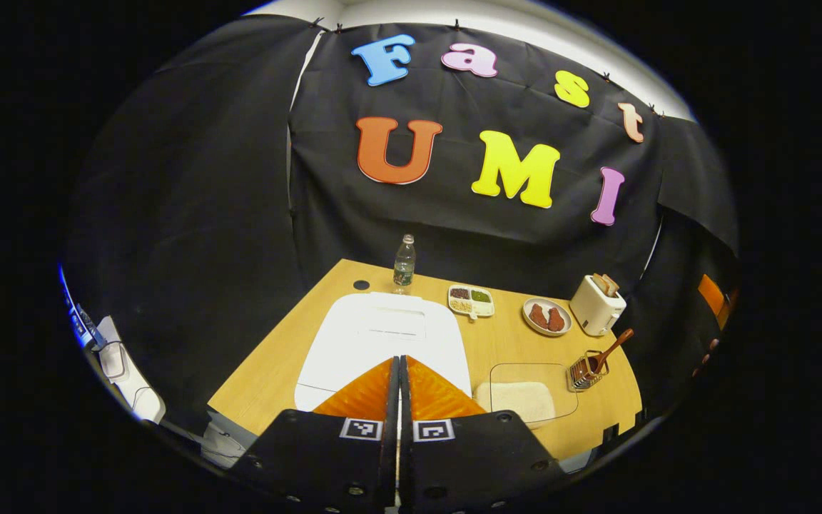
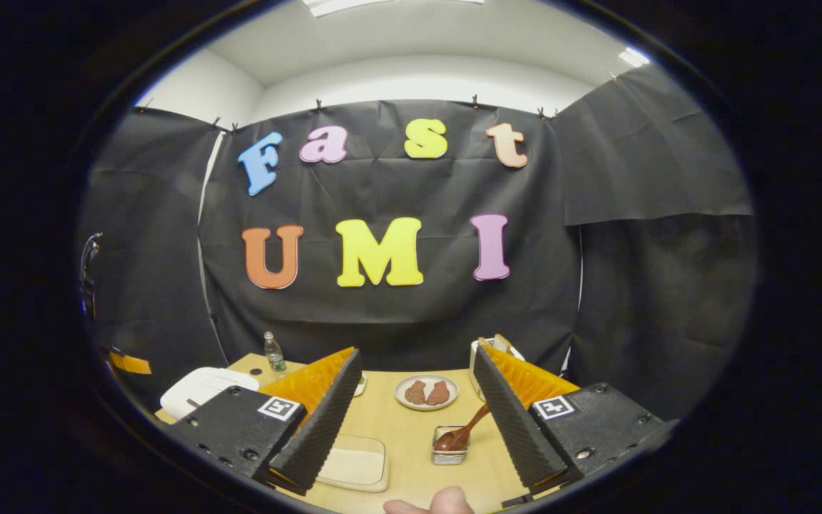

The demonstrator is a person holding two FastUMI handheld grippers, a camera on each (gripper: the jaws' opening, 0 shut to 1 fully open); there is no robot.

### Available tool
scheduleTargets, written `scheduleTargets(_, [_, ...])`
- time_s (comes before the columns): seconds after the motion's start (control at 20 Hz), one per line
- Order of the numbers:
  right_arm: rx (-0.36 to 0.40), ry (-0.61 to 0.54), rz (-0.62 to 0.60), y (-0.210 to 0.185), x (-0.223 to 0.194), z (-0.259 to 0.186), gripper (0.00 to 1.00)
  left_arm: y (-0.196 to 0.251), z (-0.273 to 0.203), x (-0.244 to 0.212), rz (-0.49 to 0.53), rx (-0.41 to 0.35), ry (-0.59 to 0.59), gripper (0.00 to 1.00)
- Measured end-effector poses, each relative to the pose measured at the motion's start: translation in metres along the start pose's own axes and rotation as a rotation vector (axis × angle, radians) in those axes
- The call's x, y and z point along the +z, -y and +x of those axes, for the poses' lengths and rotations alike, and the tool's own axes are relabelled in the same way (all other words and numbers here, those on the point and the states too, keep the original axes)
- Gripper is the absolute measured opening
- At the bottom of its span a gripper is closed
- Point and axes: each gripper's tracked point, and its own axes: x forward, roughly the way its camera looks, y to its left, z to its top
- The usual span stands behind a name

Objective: Close the left gripper, press the button to open the rice cooker; take a wooden spoon from the chopstick holder with the right hand, scoop a spoonful of rice and pour it into the rice cooker, then put the wooden spoon back into the chopstick holder.

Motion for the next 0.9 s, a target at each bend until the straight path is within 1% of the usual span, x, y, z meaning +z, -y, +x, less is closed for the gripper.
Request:
scheduleTargets(0.05, [-0.001, -0.005, 0.0, 0.003, -0.001, 0.005, 1.0, -0.002, 0.002, -0.001, 0.006, -0.002, -0.017, 0.02])
scheduleTargets(0.2, [-0.005, -0.02, -0.001, 0.011, -0.005, 0.016, 0.99, 0.002, 0.034, -0.015, -0.007, -0.042, -0.067, 0.0])
scheduleTargets(0.35, [-0.021, -0.037, -0.009, 0.022, -0.012, 0.027, 1.0, -0.008, 0.065, -0.038, -0.005, -0.029, -0.155, 0.0])
scheduleTargets(0.45, [-0.037, -0.059, -0.014, 0.03, -0.02, 0.033, 1.0, -0.008, 0.075, -0.054, -0.031, -0.034, -0.226, 0.0])
scheduleTargets(0.5, [-0.041, -0.074, -0.015, 0.033, -0.025, 0.036, 1.0, -0.011, 0.08, -0.062, -0.029, -0.024, -0.25, 0.0])
scheduleTargets(0.65, [-0.051, -0.107, -0.014, 0.036, -0.036, 0.043, 0.99, -0.018, 0.087, -0.068, -0.016, -0.002, -0.269, 0.0])
scheduleTargets(0.7, [-0.051, -0.115, -0.013, 0.036, -0.039, 0.045, 1.0, -0.02, 0.087, -0.069, -0.018, -0.001, -0.276, 0.0])
scheduleTargets(0.8, [-0.042, -0.129, -0.009, 0.031, -0.044, 0.049, 0.99, -0.019, 0.088, -0.069, -0.017, -0.008, -0.273, 0.0])
scheduleTargets(0.9, [-0.027, -0.138, -0.007, 0.023, -0.047, 0.052, 0.99, -0.019, 0.087, -0.073, -0.046, -0.007, -0.292, 0.0])
